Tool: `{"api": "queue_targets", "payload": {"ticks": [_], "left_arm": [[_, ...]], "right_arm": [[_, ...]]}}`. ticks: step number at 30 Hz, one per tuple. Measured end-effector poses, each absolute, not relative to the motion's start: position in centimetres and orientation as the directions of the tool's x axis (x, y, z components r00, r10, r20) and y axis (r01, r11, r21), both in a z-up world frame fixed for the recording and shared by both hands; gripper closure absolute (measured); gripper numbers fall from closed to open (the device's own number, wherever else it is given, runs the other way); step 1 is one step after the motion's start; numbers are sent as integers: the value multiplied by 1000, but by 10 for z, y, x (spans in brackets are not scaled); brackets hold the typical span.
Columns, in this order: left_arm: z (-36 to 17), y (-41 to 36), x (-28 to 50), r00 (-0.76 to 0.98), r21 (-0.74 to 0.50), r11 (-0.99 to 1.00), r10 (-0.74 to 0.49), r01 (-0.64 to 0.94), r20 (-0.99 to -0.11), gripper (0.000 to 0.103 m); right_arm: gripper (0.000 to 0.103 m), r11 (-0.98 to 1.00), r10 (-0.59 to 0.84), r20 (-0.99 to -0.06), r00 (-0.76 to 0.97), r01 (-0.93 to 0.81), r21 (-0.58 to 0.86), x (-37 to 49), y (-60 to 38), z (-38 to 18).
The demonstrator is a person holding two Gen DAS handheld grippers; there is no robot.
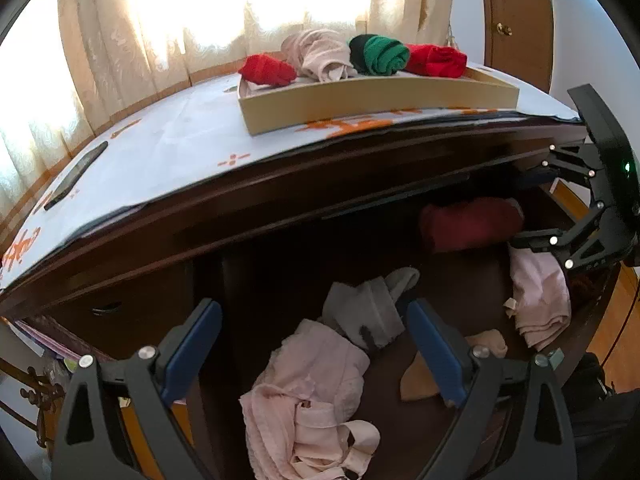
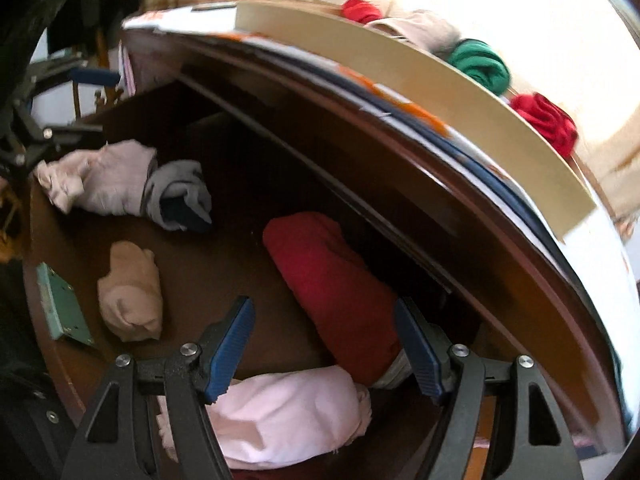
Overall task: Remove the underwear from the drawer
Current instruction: 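Reach right tool to dark red garment while left tool reaches pink garment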
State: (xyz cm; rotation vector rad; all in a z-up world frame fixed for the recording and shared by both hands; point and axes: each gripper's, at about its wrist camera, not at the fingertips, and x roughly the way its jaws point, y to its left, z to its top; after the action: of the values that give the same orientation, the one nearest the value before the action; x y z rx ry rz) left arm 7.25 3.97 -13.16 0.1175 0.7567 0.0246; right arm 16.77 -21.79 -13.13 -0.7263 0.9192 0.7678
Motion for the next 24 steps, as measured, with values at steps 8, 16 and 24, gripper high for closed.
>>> {"api": "queue_targets", "payload": {"ticks": [8, 16, 24], "left_arm": [[-136, 43, 75, 713, 100, 995, 67, 4, -698, 7], [-136, 49, 75, 705, 88, 996, 65, -4, -706, 7], [-136, 53, 75, 705, 78, 997, 64, -13, -707, 7]], "right_arm": [[29, 445, 193, -894, 403, -848, -287, 173, -198, -148], [29, 354, 111, -893, 437, -857, -375, 176, -176, -174], [31, 306, 48, -883, 467, -848, -432, 176, -166, -193]]}}
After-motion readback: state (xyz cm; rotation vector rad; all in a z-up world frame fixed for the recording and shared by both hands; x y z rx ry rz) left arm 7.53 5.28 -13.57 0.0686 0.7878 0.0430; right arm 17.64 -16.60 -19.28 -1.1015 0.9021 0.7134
